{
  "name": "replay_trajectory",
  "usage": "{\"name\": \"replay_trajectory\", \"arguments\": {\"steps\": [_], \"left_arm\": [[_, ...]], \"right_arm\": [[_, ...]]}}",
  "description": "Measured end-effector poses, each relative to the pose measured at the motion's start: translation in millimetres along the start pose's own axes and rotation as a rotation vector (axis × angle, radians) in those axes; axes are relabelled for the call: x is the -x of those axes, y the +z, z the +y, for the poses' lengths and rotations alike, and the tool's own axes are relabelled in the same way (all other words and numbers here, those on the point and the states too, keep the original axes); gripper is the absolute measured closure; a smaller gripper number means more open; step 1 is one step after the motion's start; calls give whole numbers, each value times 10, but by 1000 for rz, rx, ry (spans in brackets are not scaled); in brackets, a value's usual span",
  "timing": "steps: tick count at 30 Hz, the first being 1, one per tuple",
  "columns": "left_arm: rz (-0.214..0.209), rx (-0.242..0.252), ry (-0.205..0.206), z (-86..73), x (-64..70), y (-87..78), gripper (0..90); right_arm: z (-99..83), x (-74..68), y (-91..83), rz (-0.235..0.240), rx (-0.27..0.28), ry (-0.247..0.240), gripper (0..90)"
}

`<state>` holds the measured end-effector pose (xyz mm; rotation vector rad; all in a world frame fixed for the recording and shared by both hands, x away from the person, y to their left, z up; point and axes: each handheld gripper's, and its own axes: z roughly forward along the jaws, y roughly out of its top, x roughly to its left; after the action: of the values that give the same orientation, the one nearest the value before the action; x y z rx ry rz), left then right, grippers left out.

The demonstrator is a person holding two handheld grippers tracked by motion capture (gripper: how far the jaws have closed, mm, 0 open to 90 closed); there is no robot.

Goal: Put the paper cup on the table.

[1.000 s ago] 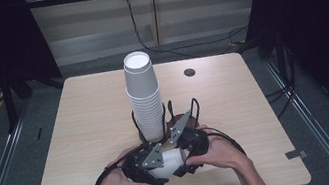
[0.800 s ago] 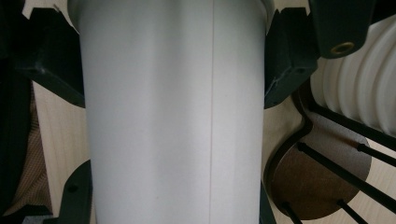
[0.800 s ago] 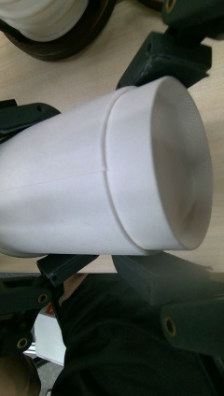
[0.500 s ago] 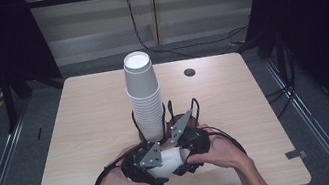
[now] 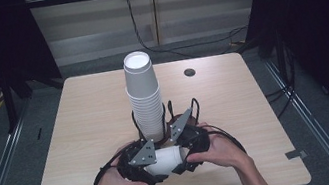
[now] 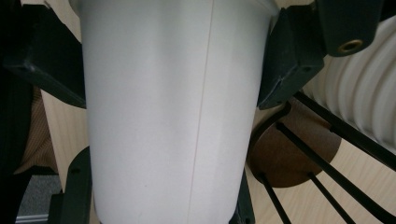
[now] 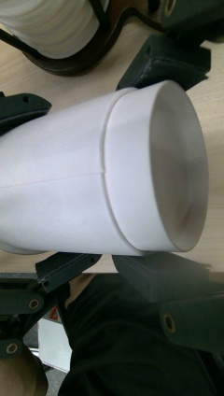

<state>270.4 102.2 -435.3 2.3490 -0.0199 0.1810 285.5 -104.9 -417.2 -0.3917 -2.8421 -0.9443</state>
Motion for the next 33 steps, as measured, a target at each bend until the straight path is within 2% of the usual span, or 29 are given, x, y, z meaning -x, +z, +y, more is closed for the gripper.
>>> {"name": "replay_trajectory", "arguments": {"steps": [6,9,13,17,23,27,32,33], "left_arm": [[-16,26,-13,-27,-23,-28,148],[-4,38,-15,-32,-19,-39,147],[-5,72,-16,-43,-26,-69,148],[-26,119,-40,-68,-50,-104,151],[-3,196,-76,-102,-62,-180,156],[17,198,-79,-130,-70,-204,156],[39,264,-119,-197,-88,-276,156],[46,267,-115,-212,-99,-297,156]], "right_arm": [[4,3,-12,4,9,7,246],[10,-1,-17,2,9,9,246],[10,-4,-27,-2,16,3,246],[0,0,-43,-2,23,3,246],[-49,22,-41,-8,32,13,245],[-85,30,-54,-15,36,31,245],[-168,56,-79,-32,54,66,244],[-190,62,-87,-34,58,74,244]]}}
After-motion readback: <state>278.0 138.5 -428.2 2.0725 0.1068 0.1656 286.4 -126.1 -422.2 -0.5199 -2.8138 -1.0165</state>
